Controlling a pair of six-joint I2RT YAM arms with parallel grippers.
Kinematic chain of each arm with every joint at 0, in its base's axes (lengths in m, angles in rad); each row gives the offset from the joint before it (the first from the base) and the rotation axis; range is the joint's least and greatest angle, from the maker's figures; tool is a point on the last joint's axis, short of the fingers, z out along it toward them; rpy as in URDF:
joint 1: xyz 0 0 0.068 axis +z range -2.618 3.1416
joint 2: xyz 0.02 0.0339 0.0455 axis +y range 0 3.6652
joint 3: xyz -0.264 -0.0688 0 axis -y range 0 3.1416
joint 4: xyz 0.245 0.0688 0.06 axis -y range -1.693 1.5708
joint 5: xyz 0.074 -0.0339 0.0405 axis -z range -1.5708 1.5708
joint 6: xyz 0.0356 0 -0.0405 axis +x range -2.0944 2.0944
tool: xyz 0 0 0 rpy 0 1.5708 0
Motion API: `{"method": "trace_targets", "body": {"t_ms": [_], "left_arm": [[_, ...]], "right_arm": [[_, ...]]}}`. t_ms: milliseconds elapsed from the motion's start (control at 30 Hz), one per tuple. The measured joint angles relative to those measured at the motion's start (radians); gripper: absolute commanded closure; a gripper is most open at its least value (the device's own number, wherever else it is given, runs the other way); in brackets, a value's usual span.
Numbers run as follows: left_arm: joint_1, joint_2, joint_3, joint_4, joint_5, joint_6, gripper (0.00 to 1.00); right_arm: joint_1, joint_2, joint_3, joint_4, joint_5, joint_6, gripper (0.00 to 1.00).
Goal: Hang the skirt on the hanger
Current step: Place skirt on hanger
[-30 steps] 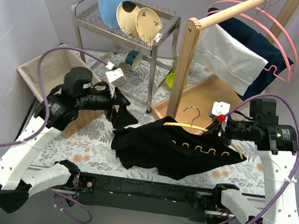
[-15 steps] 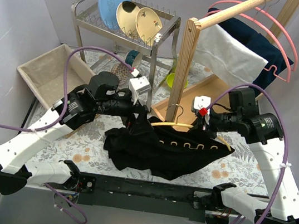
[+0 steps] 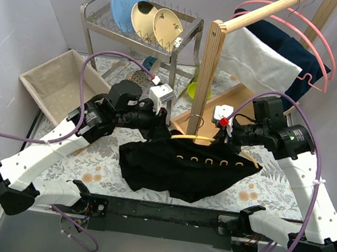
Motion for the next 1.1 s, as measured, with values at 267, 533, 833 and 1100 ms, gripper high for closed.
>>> {"method": "trace_targets", "body": {"t_ms": [267, 533, 833, 1100], "left_arm": [[0.0, 0.023, 0.024, -0.051, -0.121, -0.023, 1.0], [-0.016, -0.082, 0.067, -0.121, -0.28, -0.081, 1.0], [-0.006, -0.112, -0.005, -0.138, -0.354, -0.105, 0.88], [0.034, -0.166, 0.073, -0.103, -0.248, -0.097, 0.35]], "right_arm": [[0.001, -0.026, -0.056, 0.023, 0.049, 0.0, 0.99], [0.019, -0.081, -0.113, 0.122, 0.046, -0.002, 0.99], [0.019, -0.092, -0.113, 0.148, 0.037, 0.002, 0.99], [-0.002, -0.048, -0.111, 0.113, 0.077, 0.06, 0.99]]}}
